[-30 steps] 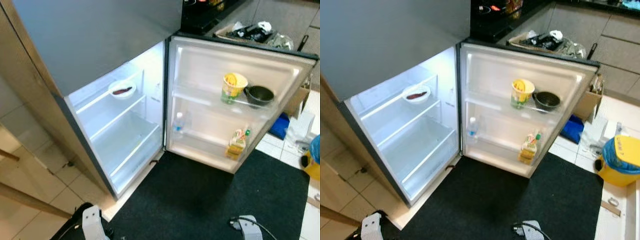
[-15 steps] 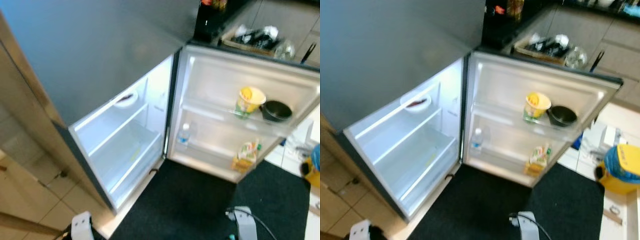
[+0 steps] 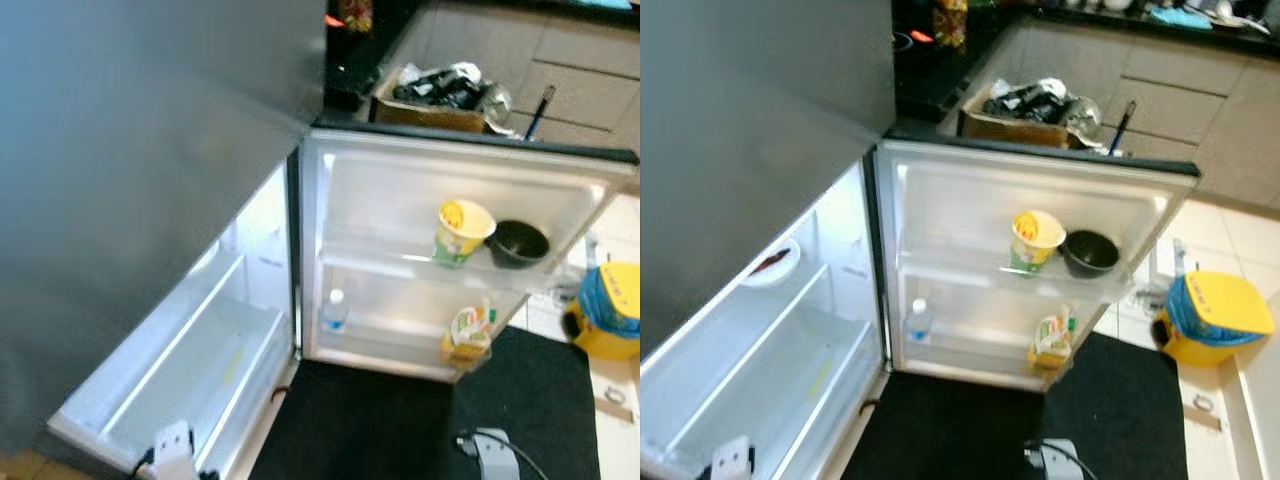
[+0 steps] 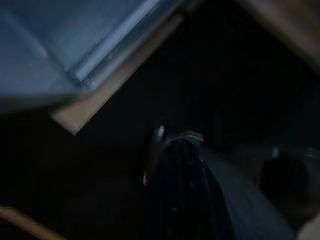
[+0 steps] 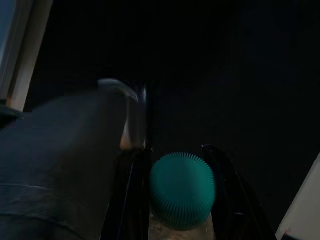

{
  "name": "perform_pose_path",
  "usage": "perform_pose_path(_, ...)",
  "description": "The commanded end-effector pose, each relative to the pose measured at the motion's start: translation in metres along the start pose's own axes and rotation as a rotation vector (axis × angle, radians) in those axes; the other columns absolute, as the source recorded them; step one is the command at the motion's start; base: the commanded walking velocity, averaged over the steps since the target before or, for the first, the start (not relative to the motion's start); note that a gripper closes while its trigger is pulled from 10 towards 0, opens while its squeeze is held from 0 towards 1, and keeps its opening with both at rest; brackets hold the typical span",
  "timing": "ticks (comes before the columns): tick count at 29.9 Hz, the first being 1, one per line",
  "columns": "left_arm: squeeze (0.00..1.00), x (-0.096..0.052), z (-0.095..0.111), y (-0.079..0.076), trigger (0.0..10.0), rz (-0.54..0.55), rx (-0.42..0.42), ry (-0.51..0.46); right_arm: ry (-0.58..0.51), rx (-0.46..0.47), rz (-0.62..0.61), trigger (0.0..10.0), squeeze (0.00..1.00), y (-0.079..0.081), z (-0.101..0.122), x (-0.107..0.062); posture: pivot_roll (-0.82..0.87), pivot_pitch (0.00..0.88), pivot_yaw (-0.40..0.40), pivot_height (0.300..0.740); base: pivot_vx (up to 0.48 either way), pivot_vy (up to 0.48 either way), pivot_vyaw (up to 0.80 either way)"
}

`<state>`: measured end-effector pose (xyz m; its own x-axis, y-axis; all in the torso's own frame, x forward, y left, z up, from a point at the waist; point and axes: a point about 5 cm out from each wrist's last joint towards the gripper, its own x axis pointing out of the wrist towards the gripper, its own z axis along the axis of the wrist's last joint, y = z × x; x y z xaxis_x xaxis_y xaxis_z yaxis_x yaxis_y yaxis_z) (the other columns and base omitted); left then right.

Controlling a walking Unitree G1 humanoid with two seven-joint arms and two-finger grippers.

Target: Restocking fridge

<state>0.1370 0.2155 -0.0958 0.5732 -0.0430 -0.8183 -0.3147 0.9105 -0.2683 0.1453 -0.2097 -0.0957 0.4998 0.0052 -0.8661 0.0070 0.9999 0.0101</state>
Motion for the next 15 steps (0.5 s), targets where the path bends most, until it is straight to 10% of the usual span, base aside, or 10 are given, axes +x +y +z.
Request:
perform_pose_path(1,0.0,0.0,0.012,0.005,10.0,0.014,0.037,-0.034,-0.017,-0.007,-0.011,10.0,0.0,-0.003,0.004,0.0,-0.06,0.063,0.006,0.74,0.0,0.0,0.0)
perform_pose_path(15,0.0,-0.001,0.006,0.005,10.0,-0.001,0.035,-0.017,-0.239,-0.099,0.049,10.0,0.0,-0.002,0.06,0.002,-0.06,0.069,0.01,0.74,0.0,-0.158,0.0)
